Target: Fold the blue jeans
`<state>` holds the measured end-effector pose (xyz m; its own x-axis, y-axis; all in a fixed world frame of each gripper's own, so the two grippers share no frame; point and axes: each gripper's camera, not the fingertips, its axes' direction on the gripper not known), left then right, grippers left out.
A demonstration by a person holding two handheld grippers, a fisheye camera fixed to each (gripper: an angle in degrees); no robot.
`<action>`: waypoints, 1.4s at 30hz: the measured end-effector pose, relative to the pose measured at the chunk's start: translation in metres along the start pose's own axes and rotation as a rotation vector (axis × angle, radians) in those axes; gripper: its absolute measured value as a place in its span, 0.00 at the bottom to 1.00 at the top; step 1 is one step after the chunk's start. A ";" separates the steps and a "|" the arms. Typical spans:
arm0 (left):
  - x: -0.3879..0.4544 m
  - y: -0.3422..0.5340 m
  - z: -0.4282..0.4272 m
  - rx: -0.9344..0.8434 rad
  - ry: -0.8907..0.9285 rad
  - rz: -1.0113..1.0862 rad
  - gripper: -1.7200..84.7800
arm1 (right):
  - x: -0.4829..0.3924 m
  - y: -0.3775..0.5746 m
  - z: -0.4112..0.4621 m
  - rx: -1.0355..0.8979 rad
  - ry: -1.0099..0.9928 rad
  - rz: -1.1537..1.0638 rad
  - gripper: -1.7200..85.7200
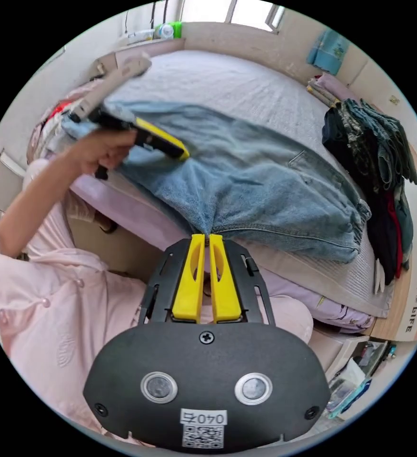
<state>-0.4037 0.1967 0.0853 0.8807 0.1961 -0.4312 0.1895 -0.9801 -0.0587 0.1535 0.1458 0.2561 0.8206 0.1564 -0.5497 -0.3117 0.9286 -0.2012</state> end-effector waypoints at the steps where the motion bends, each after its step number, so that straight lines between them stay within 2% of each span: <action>1: -0.001 0.001 0.000 0.004 0.003 0.000 0.01 | -0.002 0.001 0.025 -0.061 0.020 -0.017 0.01; 4: -0.001 0.004 -0.006 0.006 -0.002 0.002 0.01 | 0.010 0.005 0.018 -0.056 0.008 0.022 0.02; 6: 0.012 0.011 -0.025 0.008 -0.066 0.038 0.01 | 0.016 0.009 -0.006 -0.080 -0.015 -0.008 0.03; 11: 0.041 0.028 -0.049 0.069 -0.047 0.120 0.01 | 0.034 0.010 -0.071 0.170 -0.033 -0.025 0.01; 15: 0.056 0.040 -0.020 -0.038 -0.031 0.101 0.01 | 0.032 -0.008 -0.026 0.064 0.001 -0.034 0.01; 17: 0.064 0.047 -0.026 -0.029 -0.021 0.179 0.01 | 0.023 0.002 0.013 -0.106 0.009 -0.139 0.01; 18: 0.064 0.049 -0.032 -0.058 0.036 0.199 0.01 | 0.022 0.007 0.010 -0.061 0.022 -0.164 0.01; 19: 0.062 0.051 -0.039 -0.045 0.051 0.198 0.01 | 0.023 0.010 0.004 -0.099 0.035 -0.208 0.01; 21: 0.046 0.065 -0.075 0.037 -0.038 0.149 0.01 | 0.035 0.006 -0.016 -0.137 0.021 -0.194 0.01; 22: 0.040 0.069 -0.085 0.063 -0.093 0.129 0.01 | 0.041 0.007 -0.040 -0.048 0.042 -0.185 0.01; 24: 0.008 0.089 -0.124 0.118 -0.340 0.023 0.01 | 0.047 0.005 -0.069 0.058 0.020 -0.179 0.01; 27: -0.049 0.111 -0.161 0.086 -0.480 -0.194 0.01 | 0.048 -0.013 -0.084 0.140 -0.082 -0.205 0.01; 30: -0.099 0.131 -0.186 0.009 -0.448 -0.345 0.01 | 0.031 -0.039 -0.067 0.089 -0.050 -0.242 0.01; 32: -0.126 0.140 -0.190 -0.169 -0.442 -0.388 0.01 | 0.011 -0.052 -0.060 0.050 0.032 -0.317 0.01; 34: -0.134 0.153 -0.221 -0.114 -0.536 -0.425 0.01 | 0.002 -0.057 -0.065 0.065 0.083 -0.364 0.01; 36: -0.134 0.164 -0.269 0.037 -0.574 -0.436 0.01 | -0.002 -0.064 -0.073 0.097 0.069 -0.386 0.01; 38: -0.139 0.165 -0.287 0.109 -0.535 -0.434 0.01 | -0.007 -0.081 -0.082 0.135 -0.074 -0.417 0.01; 40: -0.152 0.162 -0.281 0.050 -0.507 -0.427 0.01 | -0.012 -0.093 -0.080 0.153 -0.221 -0.442 0.01; 42: -0.180 0.163 -0.246 -0.224 -0.527 -0.437 0.01 | -0.019 -0.103 -0.067 0.090 -0.297 -0.464 0.01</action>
<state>-0.4244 0.0089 0.3744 0.3880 0.4730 -0.7910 0.6113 -0.7744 -0.1632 0.1380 0.0242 0.2329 0.9659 -0.1999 -0.1648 0.1461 0.9456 -0.2906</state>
